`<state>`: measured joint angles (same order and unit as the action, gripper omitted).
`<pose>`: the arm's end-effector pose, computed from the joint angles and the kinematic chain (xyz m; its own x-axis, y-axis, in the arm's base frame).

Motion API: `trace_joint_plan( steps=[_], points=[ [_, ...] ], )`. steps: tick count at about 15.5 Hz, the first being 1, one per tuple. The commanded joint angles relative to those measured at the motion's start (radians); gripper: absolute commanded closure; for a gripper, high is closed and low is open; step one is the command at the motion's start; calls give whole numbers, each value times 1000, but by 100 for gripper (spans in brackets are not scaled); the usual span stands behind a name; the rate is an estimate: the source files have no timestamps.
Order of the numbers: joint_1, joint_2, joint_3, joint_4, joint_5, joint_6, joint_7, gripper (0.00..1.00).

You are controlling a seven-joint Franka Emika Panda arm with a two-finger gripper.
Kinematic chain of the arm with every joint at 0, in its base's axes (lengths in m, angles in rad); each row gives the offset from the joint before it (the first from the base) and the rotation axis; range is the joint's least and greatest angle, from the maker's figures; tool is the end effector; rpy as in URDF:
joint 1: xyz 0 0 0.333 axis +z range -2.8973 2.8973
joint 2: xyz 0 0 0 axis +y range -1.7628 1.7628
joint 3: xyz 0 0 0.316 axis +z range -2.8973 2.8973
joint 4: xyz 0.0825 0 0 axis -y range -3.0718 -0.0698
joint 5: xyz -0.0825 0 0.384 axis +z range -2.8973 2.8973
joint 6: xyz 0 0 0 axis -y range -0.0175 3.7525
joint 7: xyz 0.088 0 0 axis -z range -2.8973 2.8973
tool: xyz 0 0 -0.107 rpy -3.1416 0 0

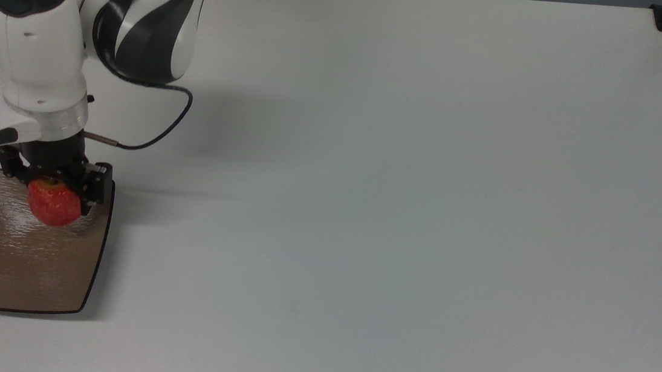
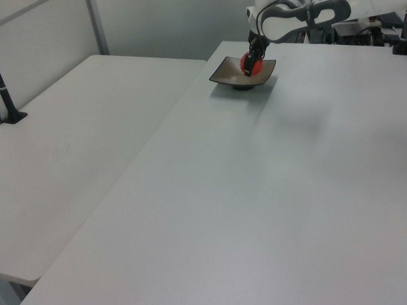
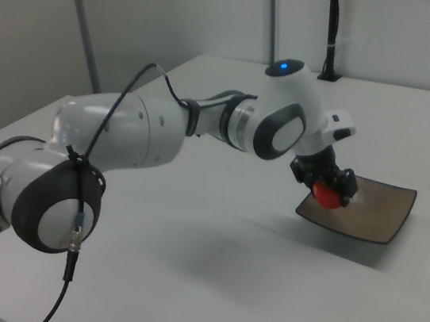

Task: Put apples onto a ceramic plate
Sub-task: 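Lower the apple onto the plate and open the gripper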

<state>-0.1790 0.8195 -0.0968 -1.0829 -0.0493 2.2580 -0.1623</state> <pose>0.7734 -0.1919 0.3736 0.9463 -0.0145 0.3231 -0.0736 -0.9824 0.1715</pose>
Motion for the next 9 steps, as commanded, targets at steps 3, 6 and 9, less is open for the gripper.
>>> trace_joint_plan(
  steps=[3, 6, 9],
  points=[
    [-14, 79, -14, 41, -32, 130, 29, 97],
    [-25, 92, -11, 40, -46, 172, 29, 87],
    [-28, 95, -8, 35, -46, 193, 35, 50]
  ],
)
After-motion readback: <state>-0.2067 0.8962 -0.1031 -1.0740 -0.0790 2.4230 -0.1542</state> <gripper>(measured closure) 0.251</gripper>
